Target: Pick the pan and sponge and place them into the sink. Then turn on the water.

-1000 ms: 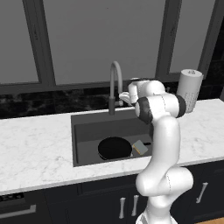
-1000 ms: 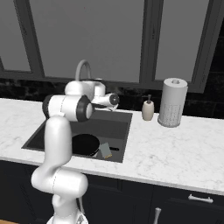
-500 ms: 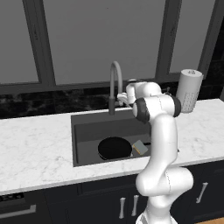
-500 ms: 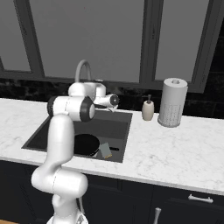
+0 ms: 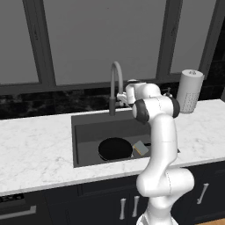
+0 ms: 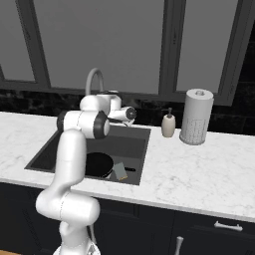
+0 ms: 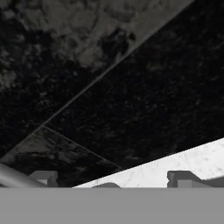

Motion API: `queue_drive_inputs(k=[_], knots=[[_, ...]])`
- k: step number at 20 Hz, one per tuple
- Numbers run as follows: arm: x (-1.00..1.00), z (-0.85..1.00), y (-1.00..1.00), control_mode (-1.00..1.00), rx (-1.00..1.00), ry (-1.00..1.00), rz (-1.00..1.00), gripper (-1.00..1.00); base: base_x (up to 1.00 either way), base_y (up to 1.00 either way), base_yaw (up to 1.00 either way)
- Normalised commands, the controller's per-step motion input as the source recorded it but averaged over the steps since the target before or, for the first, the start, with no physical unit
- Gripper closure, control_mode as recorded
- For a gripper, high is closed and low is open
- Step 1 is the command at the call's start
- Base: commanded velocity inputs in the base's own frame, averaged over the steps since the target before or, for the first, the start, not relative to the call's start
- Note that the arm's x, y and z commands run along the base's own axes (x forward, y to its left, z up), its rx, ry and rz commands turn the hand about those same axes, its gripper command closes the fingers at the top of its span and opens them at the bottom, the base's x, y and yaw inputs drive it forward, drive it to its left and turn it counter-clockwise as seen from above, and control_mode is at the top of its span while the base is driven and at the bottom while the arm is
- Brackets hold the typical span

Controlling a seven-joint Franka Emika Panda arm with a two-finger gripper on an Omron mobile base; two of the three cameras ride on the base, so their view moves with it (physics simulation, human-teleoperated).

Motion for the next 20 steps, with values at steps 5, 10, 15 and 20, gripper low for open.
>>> queue_drive_inputs(k=[5,10,15,20], knots=[[0.11,-0.07,0.03,-1.00,0.00,0.01,-0.01,1.00,0.00,0.00,0.00],[0.05,-0.01,0.00,-1.00,0.01,0.00,-0.01,1.00,0.00,0.00,0.00],[0.05,-0.12,0.00,-1.00,0.15,0.00,-0.09,1.00,0.00,0.00,0.00],[0.04,-0.06,0.00,-1.00,0.30,0.02,-0.11,1.00,0.00,0.00,0.00]])
